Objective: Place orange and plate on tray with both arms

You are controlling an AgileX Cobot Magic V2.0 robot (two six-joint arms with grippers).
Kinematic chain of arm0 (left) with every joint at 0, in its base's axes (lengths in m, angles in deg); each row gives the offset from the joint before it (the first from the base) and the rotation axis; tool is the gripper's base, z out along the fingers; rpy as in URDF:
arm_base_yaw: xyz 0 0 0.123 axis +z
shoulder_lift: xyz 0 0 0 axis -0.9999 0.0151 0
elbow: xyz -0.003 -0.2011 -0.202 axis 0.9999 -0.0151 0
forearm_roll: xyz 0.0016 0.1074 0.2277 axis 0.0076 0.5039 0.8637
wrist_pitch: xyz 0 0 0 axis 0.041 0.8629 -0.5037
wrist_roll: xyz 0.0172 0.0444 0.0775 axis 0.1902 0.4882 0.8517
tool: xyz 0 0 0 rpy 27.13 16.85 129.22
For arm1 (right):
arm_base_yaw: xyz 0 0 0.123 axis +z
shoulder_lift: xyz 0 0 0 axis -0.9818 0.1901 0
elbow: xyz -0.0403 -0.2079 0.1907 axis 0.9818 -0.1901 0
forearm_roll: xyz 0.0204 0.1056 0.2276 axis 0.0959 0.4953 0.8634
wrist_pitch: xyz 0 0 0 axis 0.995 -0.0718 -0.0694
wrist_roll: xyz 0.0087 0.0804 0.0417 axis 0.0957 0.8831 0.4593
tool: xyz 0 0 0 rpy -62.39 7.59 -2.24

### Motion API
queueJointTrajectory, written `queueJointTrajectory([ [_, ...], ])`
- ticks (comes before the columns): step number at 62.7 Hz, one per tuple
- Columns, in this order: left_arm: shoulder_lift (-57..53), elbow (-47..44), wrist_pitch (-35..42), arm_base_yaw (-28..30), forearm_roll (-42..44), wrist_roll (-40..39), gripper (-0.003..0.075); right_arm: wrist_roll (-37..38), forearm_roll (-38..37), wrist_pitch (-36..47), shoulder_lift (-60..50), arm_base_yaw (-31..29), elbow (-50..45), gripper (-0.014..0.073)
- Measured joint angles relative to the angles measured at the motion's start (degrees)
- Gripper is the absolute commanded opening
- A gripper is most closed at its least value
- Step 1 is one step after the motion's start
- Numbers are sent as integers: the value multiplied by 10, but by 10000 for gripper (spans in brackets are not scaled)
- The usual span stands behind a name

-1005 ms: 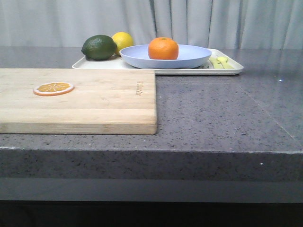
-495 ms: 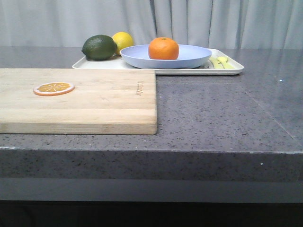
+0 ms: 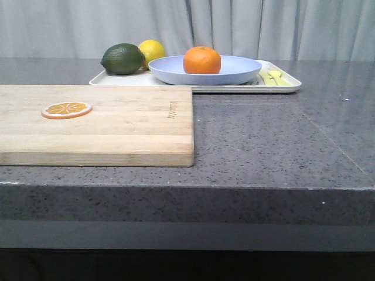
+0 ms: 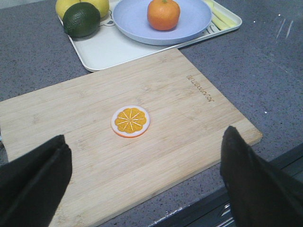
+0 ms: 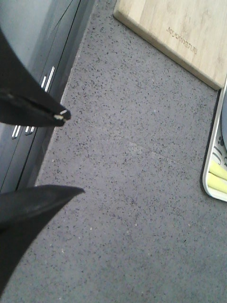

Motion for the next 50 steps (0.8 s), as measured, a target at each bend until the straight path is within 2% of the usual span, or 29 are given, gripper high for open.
queueJointTrajectory([
  [12, 0, 0, 0, 0, 0, 0, 621, 0, 0, 15, -96, 0, -56, 318],
  [30, 0, 0, 0, 0, 0, 0, 607, 0, 0, 19, -112, 0, -64, 306],
  [38, 0, 0, 0, 0, 0, 0, 471, 0, 0, 19, -112, 0, -64, 202],
  [50, 0, 0, 0, 0, 0, 0, 193, 0, 0, 19, -112, 0, -64, 14],
])
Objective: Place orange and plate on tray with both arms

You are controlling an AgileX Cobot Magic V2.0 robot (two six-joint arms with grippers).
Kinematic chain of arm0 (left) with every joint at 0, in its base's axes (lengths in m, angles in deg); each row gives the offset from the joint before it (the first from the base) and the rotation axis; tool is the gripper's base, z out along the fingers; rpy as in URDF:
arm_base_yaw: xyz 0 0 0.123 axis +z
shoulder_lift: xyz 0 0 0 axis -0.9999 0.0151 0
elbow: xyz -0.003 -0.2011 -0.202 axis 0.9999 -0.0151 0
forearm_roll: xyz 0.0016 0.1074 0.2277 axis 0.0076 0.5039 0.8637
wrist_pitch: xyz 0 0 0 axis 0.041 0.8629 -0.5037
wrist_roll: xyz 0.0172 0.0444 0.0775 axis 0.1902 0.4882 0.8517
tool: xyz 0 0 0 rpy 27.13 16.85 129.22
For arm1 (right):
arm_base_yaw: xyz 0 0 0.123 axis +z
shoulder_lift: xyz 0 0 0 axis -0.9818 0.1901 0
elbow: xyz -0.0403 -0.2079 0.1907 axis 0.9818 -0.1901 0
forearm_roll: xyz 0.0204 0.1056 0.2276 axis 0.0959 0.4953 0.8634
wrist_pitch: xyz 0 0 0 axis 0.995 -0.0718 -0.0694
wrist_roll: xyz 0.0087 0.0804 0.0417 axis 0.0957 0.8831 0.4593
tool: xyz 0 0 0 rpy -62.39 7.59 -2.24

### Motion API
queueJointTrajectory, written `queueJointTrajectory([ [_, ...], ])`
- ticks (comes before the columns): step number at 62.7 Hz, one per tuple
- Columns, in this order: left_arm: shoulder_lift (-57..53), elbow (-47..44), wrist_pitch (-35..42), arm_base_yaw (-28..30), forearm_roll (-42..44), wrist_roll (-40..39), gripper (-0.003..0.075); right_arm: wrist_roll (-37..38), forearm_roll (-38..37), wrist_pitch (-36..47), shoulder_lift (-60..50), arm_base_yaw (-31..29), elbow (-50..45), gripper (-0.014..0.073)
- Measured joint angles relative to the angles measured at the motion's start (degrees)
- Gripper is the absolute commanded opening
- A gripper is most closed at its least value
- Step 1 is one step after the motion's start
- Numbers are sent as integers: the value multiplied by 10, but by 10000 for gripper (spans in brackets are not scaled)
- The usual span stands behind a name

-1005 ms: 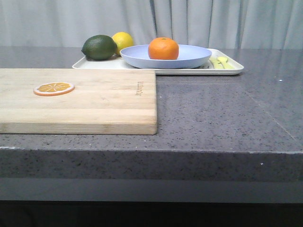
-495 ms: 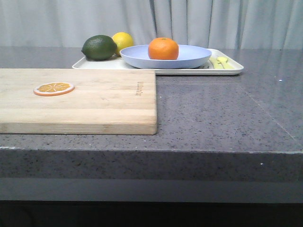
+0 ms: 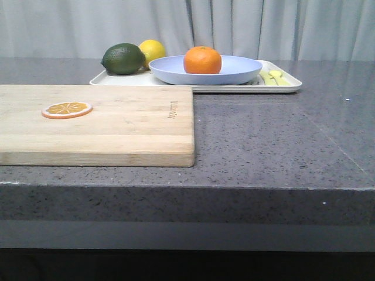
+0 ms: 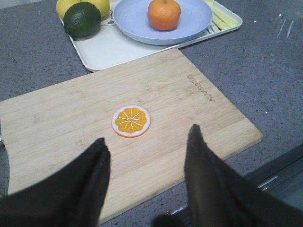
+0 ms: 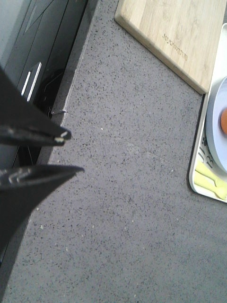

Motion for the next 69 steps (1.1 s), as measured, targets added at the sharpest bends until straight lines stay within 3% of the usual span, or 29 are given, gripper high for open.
queueJointTrajectory([
  [7, 0, 0, 0, 0, 0, 0, 73, 0, 0, 1, 0, 0, 0, -71],
  [15, 0, 0, 0, 0, 0, 0, -21, 0, 0, 1, 0, 0, 0, -65],
  [56, -20, -19, 8, 3, 0, 0, -20, 0, 0, 1, 0, 0, 0, -65],
  [69, -117, -101, 59, 87, 11, 0, -20, -1, 0, 1, 0, 0, 0, -65],
])
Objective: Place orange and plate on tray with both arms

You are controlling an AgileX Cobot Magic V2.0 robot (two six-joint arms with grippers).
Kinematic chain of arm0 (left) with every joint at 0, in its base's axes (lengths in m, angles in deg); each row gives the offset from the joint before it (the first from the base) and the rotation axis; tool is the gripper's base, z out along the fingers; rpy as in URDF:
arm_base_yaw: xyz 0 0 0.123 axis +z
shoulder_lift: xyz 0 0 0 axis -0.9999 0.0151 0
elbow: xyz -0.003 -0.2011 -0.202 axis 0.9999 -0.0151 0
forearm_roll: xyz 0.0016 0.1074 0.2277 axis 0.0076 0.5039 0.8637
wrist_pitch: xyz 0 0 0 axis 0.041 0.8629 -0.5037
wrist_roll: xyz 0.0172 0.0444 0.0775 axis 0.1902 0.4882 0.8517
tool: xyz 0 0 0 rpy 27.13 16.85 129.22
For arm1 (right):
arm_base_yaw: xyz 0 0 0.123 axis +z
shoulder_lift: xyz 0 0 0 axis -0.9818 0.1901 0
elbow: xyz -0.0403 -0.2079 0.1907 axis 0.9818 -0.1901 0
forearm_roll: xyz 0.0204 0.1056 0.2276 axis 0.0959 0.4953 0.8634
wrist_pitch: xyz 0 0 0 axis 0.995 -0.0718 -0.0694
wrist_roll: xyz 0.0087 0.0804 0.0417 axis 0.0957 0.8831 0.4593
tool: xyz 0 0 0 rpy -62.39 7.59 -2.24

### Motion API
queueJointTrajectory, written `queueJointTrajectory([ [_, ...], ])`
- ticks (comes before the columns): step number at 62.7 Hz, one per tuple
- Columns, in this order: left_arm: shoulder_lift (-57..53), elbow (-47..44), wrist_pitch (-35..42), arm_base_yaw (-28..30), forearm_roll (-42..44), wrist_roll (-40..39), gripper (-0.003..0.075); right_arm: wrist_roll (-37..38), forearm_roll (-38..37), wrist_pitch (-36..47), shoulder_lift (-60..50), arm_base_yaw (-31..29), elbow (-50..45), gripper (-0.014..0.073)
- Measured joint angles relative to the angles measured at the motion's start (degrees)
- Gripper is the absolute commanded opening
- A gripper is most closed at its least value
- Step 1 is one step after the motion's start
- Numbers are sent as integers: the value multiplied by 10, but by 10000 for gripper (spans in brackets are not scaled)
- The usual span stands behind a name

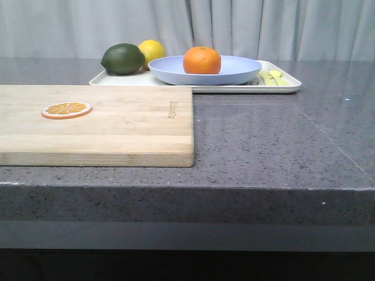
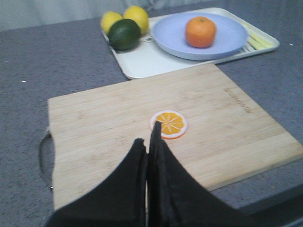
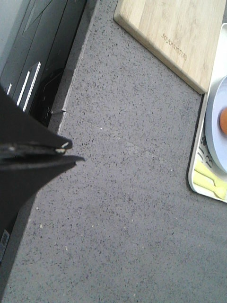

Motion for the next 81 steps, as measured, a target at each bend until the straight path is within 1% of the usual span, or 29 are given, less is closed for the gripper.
queueJointTrajectory([
  [6, -55, -65, 48, 48, 0, 0, -20, 0, 0, 0, 0, 0, 0, -65],
  [16, -143, -189, 160, 97, -7, 0, -20, 0, 0, 0, 0, 0, 0, -65],
  [22, -190, -263, 233, 113, -24, 0, -20, 0, 0, 0, 0, 0, 0, -65],
  [30, -227, -333, 326, 120, -36, 0, -20, 0, 0, 0, 0, 0, 0, -65],
  [36, -241, -338, 374, 120, -39, 0, -20, 0, 0, 0, 0, 0, 0, -65],
  [44, -241, -338, 383, 120, -41, 0, -20, 0, 0, 1, -1, 0, 0, -65],
  [61, -241, -338, 354, 120, -42, 0, -20, 1, 0, 1, -1, 0, 0, -65],
  [81, -241, -338, 352, 120, -42, 0, -20, 1, 0, 1, -1, 0, 0, -65],
])
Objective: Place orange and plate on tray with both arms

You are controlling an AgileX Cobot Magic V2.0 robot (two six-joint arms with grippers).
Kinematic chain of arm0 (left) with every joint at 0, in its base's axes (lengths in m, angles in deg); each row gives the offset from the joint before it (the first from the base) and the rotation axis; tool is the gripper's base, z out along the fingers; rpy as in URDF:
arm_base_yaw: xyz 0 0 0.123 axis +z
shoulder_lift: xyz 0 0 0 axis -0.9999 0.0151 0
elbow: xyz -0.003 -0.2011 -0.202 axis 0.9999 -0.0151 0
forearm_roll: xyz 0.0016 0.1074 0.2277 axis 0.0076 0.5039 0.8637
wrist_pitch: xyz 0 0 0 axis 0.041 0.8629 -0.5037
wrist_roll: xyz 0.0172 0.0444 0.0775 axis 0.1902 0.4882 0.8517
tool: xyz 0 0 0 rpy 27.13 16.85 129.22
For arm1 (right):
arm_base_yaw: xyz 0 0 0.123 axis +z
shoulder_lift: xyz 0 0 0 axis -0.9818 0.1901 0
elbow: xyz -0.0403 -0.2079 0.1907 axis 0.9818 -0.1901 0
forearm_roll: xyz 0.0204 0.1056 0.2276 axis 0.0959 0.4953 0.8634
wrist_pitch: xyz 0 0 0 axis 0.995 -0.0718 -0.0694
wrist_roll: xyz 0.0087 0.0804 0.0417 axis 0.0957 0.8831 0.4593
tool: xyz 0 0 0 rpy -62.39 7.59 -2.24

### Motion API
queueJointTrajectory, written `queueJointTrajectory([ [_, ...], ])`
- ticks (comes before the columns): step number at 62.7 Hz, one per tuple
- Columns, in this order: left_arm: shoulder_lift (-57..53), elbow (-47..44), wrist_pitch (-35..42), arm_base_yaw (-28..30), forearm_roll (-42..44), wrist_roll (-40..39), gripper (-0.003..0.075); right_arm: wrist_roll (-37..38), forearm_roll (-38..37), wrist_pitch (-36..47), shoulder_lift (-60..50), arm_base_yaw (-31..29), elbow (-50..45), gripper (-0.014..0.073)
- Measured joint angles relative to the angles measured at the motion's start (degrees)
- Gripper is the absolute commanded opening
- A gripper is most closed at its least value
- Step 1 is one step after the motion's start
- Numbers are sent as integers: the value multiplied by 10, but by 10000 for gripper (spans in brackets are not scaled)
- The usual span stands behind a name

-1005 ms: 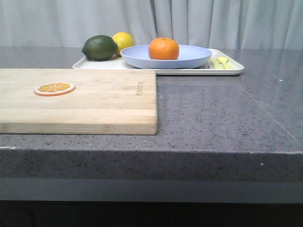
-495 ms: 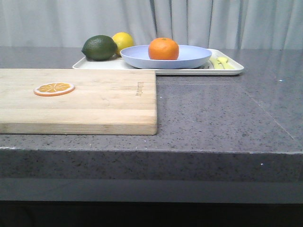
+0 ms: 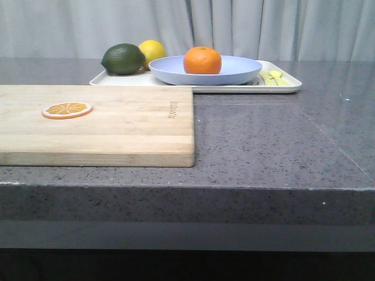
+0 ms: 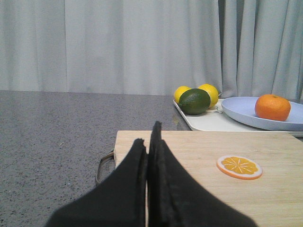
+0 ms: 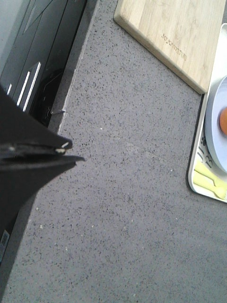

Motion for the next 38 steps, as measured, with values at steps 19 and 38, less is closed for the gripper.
queueJointTrajectory([
  [19, 0, 0, 0, 0, 0, 0, -20, 0, 0, 0, 0, 0, 0, -65],
  [38, 0, 0, 0, 0, 0, 0, -20, 0, -17, 16, -3, -1, -7, -65],
])
